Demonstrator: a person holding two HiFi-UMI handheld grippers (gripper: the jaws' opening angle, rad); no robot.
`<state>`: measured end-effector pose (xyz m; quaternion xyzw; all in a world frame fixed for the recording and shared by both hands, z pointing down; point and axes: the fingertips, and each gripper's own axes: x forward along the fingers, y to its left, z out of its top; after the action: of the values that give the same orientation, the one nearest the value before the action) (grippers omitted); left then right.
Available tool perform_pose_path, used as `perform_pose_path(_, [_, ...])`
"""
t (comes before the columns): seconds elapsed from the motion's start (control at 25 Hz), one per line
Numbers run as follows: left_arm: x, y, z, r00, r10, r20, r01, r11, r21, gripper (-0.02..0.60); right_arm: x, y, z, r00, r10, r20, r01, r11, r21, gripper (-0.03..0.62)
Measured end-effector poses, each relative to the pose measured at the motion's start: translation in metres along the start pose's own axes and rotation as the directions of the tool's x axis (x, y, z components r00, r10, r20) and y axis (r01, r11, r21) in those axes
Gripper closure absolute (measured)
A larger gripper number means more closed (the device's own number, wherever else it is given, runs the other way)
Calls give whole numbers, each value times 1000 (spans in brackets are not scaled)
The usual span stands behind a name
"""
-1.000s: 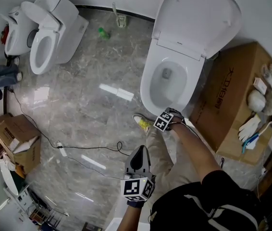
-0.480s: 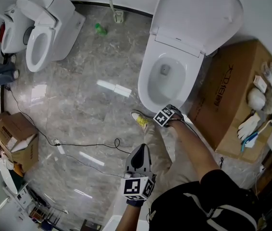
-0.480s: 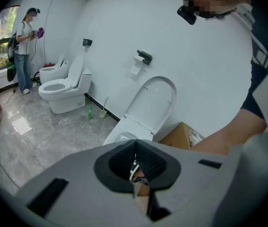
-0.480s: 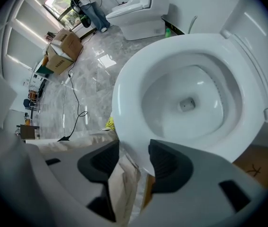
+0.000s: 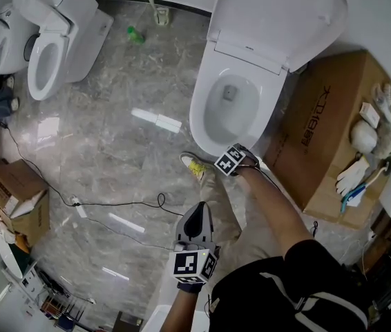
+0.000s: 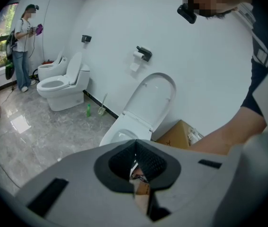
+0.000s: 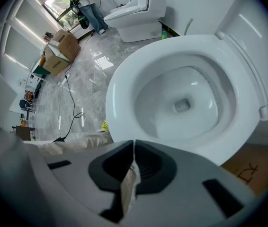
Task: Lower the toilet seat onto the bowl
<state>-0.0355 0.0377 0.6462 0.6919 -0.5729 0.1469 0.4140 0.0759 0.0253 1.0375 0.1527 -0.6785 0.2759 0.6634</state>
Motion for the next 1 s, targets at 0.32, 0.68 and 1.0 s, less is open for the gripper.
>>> perform_pose_path(0.32, [-21, -25, 82, 989, -46, 142, 34, 996, 86, 569, -94, -10, -37, 1000, 0, 24, 0, 1000, -17, 599])
perform_pose_path(0.68, [-73, -37, 190, 915, -317, 250, 221, 911, 349, 569, -413, -49, 38, 822, -165, 545, 102, 984, 144, 602])
perform_pose_path(1.0, [-109, -16, 256, 867, -412, 279, 261, 854, 451, 569, -649, -22, 61, 419, -426, 802, 321, 896, 308, 600])
